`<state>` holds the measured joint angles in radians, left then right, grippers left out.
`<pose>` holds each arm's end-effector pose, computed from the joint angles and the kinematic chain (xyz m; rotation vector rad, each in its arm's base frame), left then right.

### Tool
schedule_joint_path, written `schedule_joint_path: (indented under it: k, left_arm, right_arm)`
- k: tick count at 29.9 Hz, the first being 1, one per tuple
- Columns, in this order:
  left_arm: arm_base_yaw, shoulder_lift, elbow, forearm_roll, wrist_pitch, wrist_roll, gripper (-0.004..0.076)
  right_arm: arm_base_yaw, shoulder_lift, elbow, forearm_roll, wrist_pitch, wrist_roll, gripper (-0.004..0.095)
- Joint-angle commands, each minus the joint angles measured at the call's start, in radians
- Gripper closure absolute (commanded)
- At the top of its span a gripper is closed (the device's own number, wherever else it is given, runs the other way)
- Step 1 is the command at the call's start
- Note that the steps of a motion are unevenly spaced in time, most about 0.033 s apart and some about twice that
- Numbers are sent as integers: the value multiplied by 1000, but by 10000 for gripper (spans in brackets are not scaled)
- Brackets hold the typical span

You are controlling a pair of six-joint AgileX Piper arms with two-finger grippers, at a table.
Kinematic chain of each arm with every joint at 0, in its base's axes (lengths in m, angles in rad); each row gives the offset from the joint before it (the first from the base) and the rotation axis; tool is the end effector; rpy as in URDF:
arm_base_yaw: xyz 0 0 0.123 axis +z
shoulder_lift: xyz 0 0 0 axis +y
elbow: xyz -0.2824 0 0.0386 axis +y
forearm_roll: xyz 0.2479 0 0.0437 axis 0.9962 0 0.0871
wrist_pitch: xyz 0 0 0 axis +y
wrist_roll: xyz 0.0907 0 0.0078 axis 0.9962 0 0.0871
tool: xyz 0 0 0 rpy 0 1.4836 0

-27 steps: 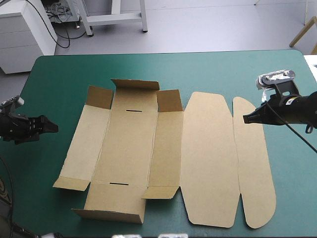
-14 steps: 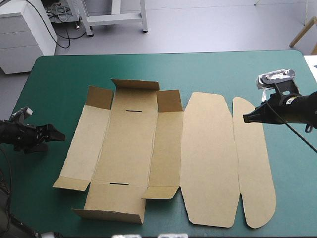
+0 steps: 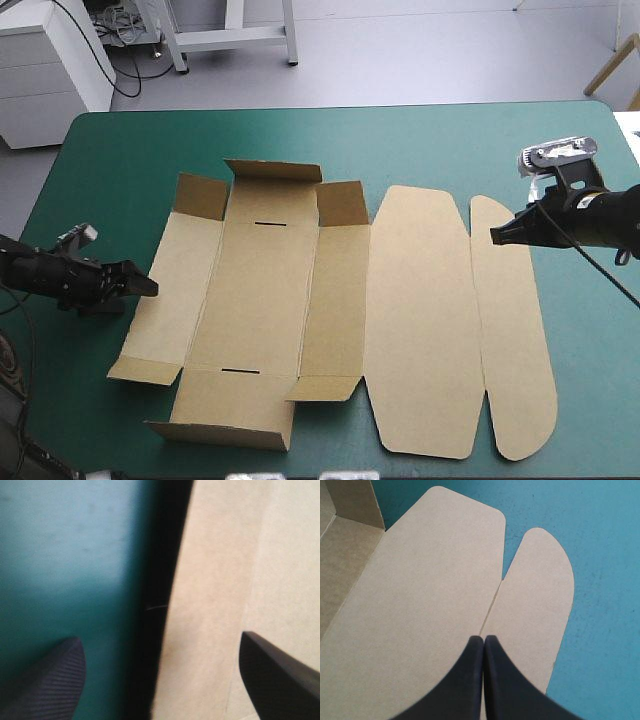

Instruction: Fold the box

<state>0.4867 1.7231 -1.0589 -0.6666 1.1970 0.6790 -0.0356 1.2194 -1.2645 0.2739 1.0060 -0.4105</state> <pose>0.2849 0.0914 0.2039 -0.1758 2.8417 -0.8841 0.2433 0.0122 0.3892 -0.3732 2.3729 0.1423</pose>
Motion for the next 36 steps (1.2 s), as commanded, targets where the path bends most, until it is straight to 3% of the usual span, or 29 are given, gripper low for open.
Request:
schedule_joint_path:
  k: [1,8,29,36]
  left_arm:
    - [-75,-20,21,-12,105,19,118]
    - [-147,-20,43,13,105,6,118]
    - [-148,-20,128,-53,105,66,118]
    - [-241,-20,128,-55,105,70,118]
  right_arm:
    - [-7,-28,-25,25,-50,-9,927]
    - [-7,-28,-25,26,-52,-14,927]
    - [-7,-28,-25,55,-93,-14,927]
    - [-7,-28,-25,60,-105,-14,927]
